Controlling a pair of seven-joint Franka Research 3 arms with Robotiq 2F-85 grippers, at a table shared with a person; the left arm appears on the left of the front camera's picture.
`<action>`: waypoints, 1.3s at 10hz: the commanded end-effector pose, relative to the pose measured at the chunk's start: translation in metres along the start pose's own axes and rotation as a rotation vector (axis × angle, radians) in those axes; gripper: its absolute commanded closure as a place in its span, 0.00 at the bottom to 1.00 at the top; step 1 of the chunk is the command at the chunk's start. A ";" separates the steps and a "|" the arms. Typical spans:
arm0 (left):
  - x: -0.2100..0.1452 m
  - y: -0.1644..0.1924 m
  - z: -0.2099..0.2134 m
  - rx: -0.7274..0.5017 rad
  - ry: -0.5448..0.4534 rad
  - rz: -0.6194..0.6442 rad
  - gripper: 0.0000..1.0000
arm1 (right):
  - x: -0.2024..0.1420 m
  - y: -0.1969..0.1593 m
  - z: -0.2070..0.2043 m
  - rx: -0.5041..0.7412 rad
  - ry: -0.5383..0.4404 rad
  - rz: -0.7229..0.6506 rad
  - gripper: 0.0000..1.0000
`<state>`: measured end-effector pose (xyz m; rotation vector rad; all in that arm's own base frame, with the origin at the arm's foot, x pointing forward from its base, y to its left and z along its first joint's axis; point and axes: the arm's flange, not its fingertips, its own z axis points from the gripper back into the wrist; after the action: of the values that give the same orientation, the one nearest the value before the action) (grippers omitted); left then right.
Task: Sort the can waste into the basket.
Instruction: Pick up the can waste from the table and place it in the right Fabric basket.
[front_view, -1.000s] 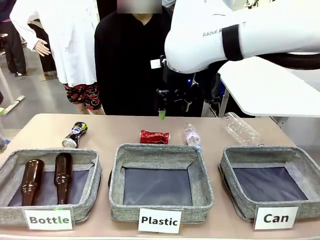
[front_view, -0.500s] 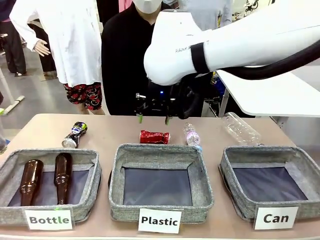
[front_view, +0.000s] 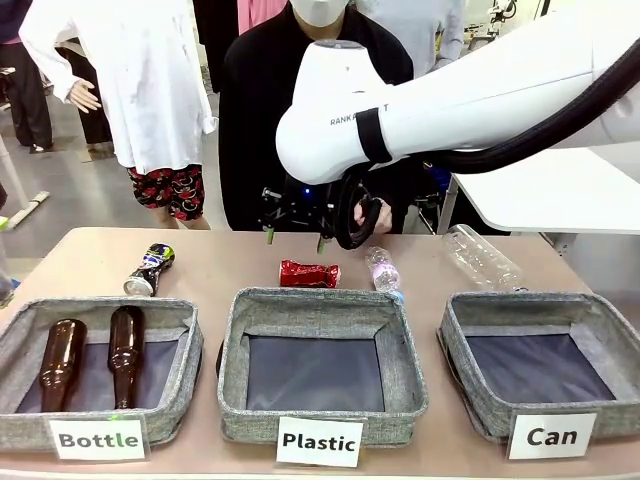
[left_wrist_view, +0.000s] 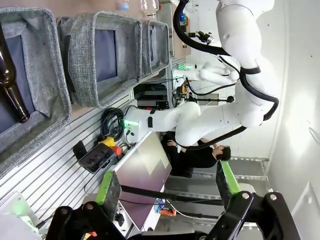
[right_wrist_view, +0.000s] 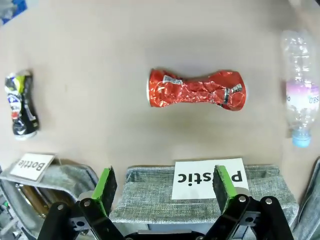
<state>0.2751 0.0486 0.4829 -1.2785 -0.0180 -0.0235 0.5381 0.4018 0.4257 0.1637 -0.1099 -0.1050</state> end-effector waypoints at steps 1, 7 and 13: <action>-0.003 -0.002 0.001 -0.008 0.002 0.010 0.00 | 0.014 0.000 -0.004 -0.004 0.042 0.167 0.00; -0.003 -0.002 0.001 -0.008 0.002 0.010 0.00 | -0.093 -0.089 0.164 0.146 0.295 0.647 0.00; -0.003 -0.002 0.001 -0.008 0.002 0.010 0.00 | -0.164 -0.300 0.184 0.570 0.304 0.448 0.00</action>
<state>0.2748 0.0490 0.4830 -1.2792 -0.0195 -0.0227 0.3317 0.1308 0.5572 0.5521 0.2200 0.4579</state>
